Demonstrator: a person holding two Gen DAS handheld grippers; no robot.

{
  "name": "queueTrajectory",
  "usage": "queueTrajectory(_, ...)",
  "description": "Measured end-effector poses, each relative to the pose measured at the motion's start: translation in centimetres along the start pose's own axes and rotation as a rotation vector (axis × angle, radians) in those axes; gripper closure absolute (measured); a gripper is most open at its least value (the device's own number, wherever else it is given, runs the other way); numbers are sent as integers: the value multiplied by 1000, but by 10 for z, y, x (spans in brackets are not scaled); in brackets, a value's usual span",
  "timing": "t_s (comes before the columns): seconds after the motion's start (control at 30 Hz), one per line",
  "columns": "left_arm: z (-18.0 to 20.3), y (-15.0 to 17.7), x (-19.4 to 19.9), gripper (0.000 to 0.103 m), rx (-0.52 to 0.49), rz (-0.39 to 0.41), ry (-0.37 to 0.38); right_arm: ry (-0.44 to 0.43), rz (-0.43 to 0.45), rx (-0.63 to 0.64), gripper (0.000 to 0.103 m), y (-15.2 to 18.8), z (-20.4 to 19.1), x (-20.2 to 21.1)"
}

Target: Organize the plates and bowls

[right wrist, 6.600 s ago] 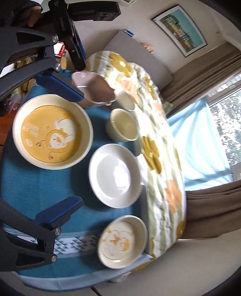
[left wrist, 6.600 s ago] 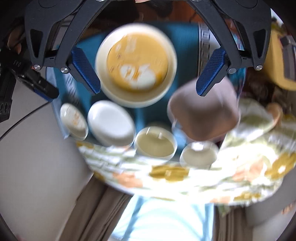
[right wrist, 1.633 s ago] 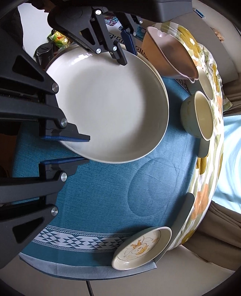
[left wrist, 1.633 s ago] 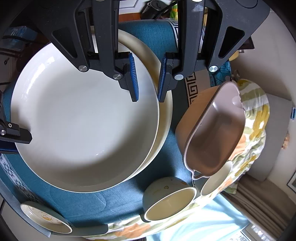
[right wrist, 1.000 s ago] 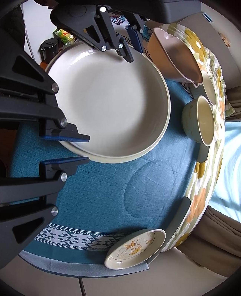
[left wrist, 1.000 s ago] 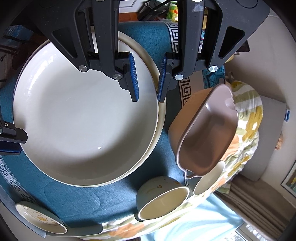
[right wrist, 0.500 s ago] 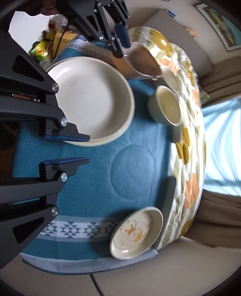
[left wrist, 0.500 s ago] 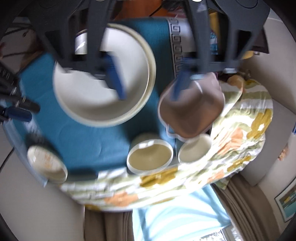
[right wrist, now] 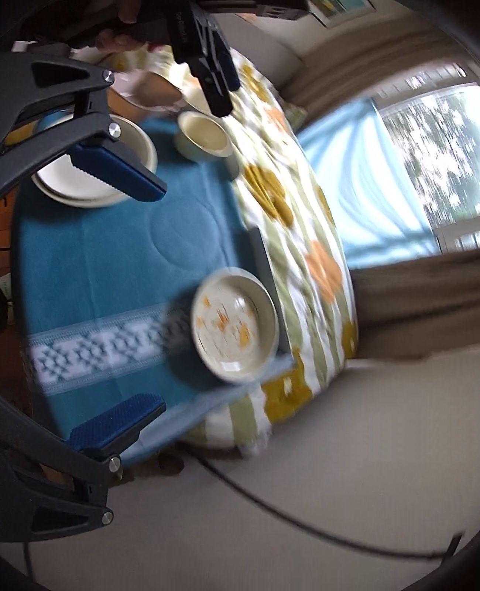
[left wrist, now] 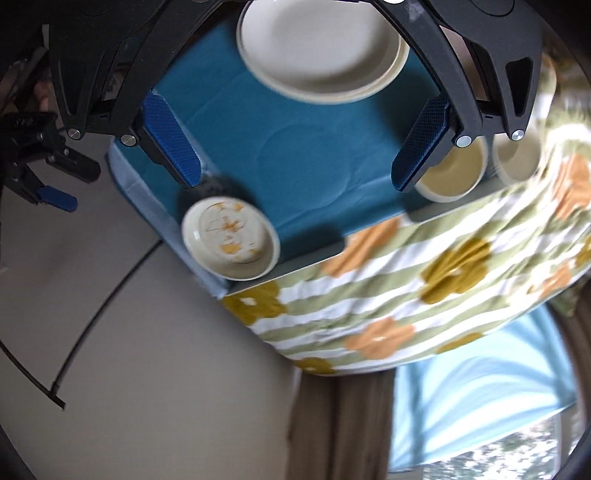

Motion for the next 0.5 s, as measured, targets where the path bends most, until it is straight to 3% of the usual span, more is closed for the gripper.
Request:
queueTrajectory(0.13,21,-15,-55,4,57,-98,169,-9,-7,-140,0,-15,40,-32)
queueTrajectory(0.27,30,-12,-116,24,53,-205,185,-8,-52,-278,0,-1,75,-80)
queueTrajectory(0.5,30,1,-227,46,17,-365,179,-40,-145,-381,28,25,91,-151)
Point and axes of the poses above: each gripper's, at about its wrist camera, not at the fingertips, and x roughly against the way its jaws point, z to its right, y to its underside, the point moved 7 cm from there along -x, roughly the way its jaws point, and after that the axes turned 14 degrees about z, right-handed, at the moved point
